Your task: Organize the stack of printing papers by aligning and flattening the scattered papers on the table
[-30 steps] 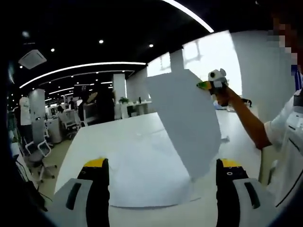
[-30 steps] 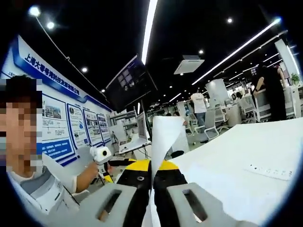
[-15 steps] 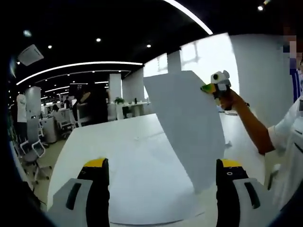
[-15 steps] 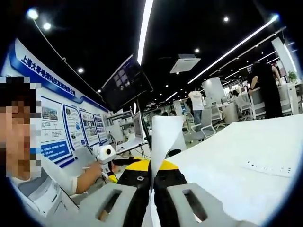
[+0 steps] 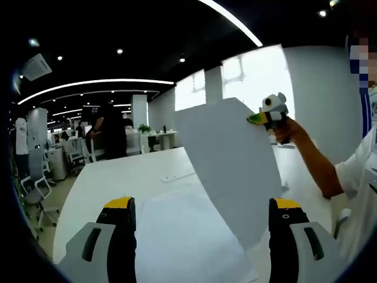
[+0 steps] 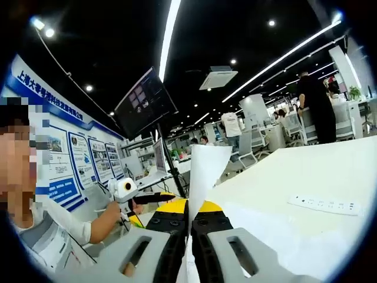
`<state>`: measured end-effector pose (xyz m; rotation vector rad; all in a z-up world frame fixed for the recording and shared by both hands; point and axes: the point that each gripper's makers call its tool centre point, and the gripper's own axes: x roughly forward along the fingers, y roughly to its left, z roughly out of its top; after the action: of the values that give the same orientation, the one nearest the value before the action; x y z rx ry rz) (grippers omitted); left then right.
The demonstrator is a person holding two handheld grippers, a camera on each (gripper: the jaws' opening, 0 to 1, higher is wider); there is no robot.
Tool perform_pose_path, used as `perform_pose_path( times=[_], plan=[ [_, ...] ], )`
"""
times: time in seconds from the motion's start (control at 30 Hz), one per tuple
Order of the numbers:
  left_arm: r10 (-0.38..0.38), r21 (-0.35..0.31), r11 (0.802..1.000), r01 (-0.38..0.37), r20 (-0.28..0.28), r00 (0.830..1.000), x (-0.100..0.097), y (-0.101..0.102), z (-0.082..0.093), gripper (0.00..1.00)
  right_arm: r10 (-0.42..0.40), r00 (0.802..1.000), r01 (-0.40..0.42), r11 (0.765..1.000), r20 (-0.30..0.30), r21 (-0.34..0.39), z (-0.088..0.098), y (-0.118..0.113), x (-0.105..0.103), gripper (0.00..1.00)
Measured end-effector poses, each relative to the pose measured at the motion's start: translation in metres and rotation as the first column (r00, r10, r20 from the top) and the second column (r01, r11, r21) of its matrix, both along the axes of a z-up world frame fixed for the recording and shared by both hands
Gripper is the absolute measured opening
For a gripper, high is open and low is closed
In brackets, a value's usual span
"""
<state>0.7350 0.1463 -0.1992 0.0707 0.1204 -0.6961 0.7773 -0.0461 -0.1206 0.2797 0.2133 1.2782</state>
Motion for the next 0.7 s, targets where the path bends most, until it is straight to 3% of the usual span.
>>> perform_pose_path(
  times=[0.33, 0.57, 0.7],
  plan=[
    [0.001, -0.001, 1.000, -0.001, -0.002, 1.000, 0.002, 0.002, -0.003, 0.96, -0.065, 0.998, 0.064, 0.997, -0.027, -0.036, -0.017, -0.001, 0.013, 0.00],
    [-0.003, 0.001, 1.000, 0.003, -0.002, 1.000, 0.003, 0.001, -0.005, 0.95, -0.201, 0.978, 0.192, 0.970, -0.048, -0.149, -0.049, -0.013, 0.038, 0.00],
    [-0.003, -0.006, 1.000, 0.003, 0.003, 1.000, 0.006, 0.003, -0.004, 0.95, -0.228, 0.973, 0.216, 0.960, -0.046, -0.180, -0.056, -0.015, 0.042, 0.00]
  ],
)
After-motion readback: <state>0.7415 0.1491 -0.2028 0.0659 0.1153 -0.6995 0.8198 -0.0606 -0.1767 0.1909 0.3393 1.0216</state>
